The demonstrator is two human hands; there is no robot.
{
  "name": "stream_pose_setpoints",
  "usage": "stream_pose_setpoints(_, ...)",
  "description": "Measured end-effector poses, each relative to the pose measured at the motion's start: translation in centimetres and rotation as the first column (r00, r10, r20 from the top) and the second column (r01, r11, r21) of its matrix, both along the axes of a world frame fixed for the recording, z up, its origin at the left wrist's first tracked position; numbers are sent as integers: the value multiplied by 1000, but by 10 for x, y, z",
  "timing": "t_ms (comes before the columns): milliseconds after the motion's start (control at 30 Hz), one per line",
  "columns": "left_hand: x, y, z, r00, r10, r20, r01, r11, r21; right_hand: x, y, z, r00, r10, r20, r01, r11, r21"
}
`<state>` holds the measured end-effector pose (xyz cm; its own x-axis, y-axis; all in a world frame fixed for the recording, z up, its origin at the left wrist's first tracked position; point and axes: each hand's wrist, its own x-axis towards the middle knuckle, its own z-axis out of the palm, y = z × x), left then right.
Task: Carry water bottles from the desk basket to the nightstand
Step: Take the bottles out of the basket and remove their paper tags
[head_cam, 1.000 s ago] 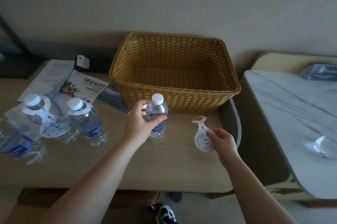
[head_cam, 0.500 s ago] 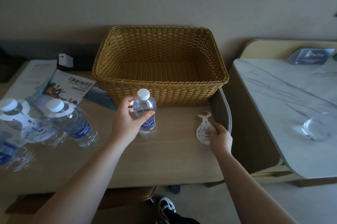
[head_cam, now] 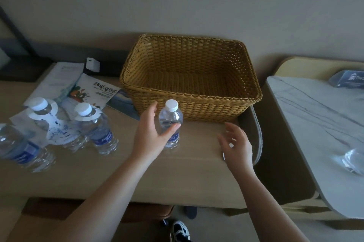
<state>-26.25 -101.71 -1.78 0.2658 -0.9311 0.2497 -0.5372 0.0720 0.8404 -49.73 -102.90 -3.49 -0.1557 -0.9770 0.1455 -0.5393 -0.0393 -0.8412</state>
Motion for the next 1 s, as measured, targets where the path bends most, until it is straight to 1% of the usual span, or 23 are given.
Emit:
stream_pose_setpoints(100,17,15,14,996,61,67,-48,983,-176,33,1,36,992,125,37,-119,983,-137)
stream_pose_setpoints(200,46,31,22,970,204,131,-149,928,-342,69,4,66,963,260,78,-237,946,-222)
stream_pose_setpoints(267,67,45,21,945,307,117,-243,893,-379,93,6,78,926,356,125,-319,916,-245)
stream_pose_setpoints(333,86,59,17,911,401,96,-338,860,-383,116,7,82,877,450,166,-406,881,-244)
stream_pose_setpoints(433,105,74,7,856,511,75,-460,820,-340,152,3,77,800,574,175,-543,817,-196)
stream_pose_setpoints(533,118,75,-1,844,536,3,-525,828,-197,192,-6,64,714,685,146,-676,728,-111)
stream_pose_setpoints(600,121,69,-3,861,506,-44,-508,856,-90,215,-17,55,682,724,103,-725,688,-38)
stream_pose_setpoints(667,123,63,-3,882,447,-150,-451,892,7,234,-29,49,662,747,60,-749,661,36)
stream_pose_setpoints(700,124,61,-3,882,428,-196,-429,903,42,242,-34,48,646,761,58,-763,642,72)
stream_pose_setpoints(733,125,60,-3,883,420,-211,-417,907,57,249,-38,48,627,775,72,-778,619,110)
stream_pose_setpoints(800,127,58,-3,895,403,-194,-400,915,53,260,-43,47,595,793,131,-801,571,181)
stream_pose_setpoints(867,129,57,-3,909,375,-181,-372,927,49,266,-44,44,570,806,163,-817,533,218)
stream_pose_setpoints(1000,134,54,-4,929,336,-157,-328,942,73,262,-43,39,527,815,241,-849,495,185)
